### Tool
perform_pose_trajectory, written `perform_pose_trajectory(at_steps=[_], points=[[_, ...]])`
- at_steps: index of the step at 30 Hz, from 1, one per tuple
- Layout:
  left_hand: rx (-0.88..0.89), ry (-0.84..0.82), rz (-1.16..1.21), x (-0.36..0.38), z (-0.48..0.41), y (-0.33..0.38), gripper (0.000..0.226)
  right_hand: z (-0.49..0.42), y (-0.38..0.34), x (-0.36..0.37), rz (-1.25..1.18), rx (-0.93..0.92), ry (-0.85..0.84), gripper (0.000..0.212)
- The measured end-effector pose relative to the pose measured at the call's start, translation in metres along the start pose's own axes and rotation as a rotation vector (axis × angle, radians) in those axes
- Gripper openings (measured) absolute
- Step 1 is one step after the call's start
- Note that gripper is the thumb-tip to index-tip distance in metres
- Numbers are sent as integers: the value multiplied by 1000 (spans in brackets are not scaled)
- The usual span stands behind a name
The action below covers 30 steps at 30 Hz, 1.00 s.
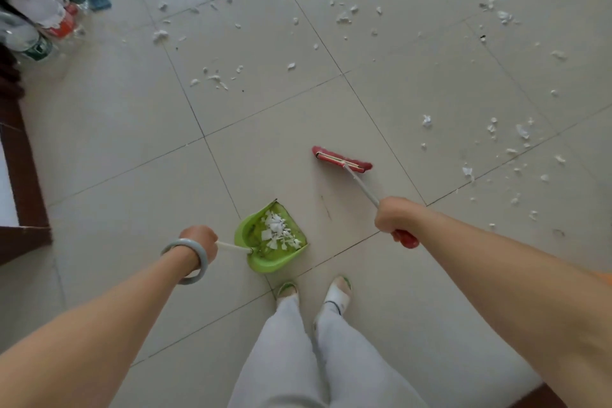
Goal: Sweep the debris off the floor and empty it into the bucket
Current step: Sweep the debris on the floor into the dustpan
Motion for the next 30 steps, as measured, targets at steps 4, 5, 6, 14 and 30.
perform_pose_trajectory(at_steps=[4, 5, 6, 14, 30], points=[[4, -3, -98, 16, 7, -4, 39, 21, 5, 65, 16, 3, -80, 32], [15, -10, -122, 19, 5, -3, 39, 32, 5, 86, 26, -17, -110, 35], [26, -21, -146, 21, 4, -3, 39, 41, 7, 110, 10, -32, -141, 39], [84, 33, -160, 33, 6, -23, 39, 126, 0, 141, -265, -131, -239, 56], [17, 17, -74, 80, 3, -127, 37, 75, -53, 154, -80, -17, -73, 33]])
Point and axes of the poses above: each hand's wrist, its own z-axis away from the middle knuckle, its own x-axis out of the palm, y = z × x, the point moved 6 cm from there along -z, towards the middle knuckle, and after that the axes turned 11 degrees about -x, right-handed, at the moved point
